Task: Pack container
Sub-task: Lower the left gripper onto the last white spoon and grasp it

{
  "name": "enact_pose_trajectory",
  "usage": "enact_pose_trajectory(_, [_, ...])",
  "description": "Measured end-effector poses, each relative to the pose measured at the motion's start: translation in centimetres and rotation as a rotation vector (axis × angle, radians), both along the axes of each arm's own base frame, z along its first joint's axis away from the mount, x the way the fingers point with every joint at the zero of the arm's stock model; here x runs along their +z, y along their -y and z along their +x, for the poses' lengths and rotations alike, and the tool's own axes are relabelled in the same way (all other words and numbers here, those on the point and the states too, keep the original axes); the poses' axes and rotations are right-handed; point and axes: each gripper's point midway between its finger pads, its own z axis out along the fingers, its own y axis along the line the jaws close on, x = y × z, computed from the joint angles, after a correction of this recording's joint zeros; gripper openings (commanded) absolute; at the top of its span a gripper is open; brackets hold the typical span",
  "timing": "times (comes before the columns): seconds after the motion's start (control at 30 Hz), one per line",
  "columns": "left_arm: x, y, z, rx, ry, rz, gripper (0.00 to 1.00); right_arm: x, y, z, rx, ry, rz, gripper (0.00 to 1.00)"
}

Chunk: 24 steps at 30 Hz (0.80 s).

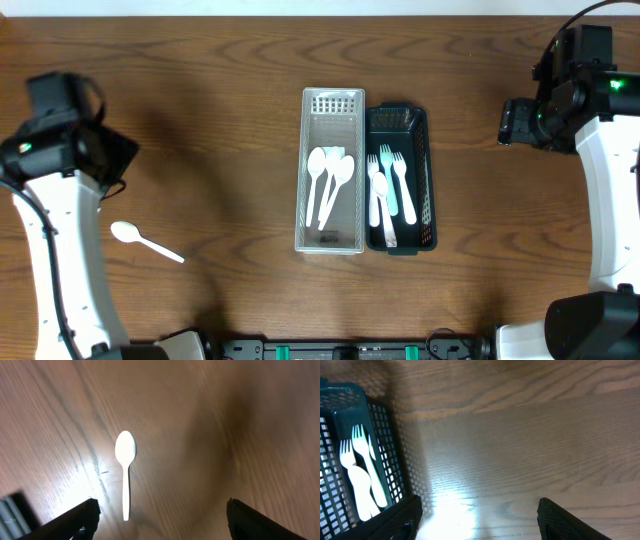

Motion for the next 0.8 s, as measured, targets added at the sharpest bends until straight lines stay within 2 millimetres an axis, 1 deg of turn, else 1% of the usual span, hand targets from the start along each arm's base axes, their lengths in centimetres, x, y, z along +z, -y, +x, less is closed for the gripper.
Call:
enact_pose_trajectory(0.07, [-2.3,-0.9,-0.5,0.048,-0.007,-0.047,0.84,0.0,0.0,0.0,0.000,0.000,0.000,0.77])
enact_pose_trajectory(0.17, [-6.4,-1.5,-1.7,0.104,-0.041,-0.119,0.84,0.0,0.0,0.0,0.000,0.000,0.000,0.77])
enact_pose_trajectory(0.27, [-10.1,-1.4,-3.0,0.132,-0.086,-0.171,0.84,0.0,0.0,0.0,0.000,0.000,0.000,0.77])
enact_pose_trajectory(0.37, [-12.9,-1.0,-3.9,0.141,-0.123,-0.206,0.85,0.0,0.0,0.0,0.000,0.000,0.000,0.77])
enact_pose_trajectory(0.57, [-16.8,-0.4,-4.5,0.143,-0.157,-0.238,0.85,0.0,0.0,-0.1,0.000,-0.006,0.000,0.77])
enact_pose_trajectory(0.67, [-18.1,-0.2,-4.7,0.143,-0.169,-0.248,0.85,-0.1,0.0,-0.2,0.002,-0.009,0.000,0.77])
enact_pose_trajectory(0.8, [-19.5,-0.3,-4.3,0.128,-0.168,-0.254,0.85,-0.1,0.0,-0.2,0.004,-0.010,0.000,0.77])
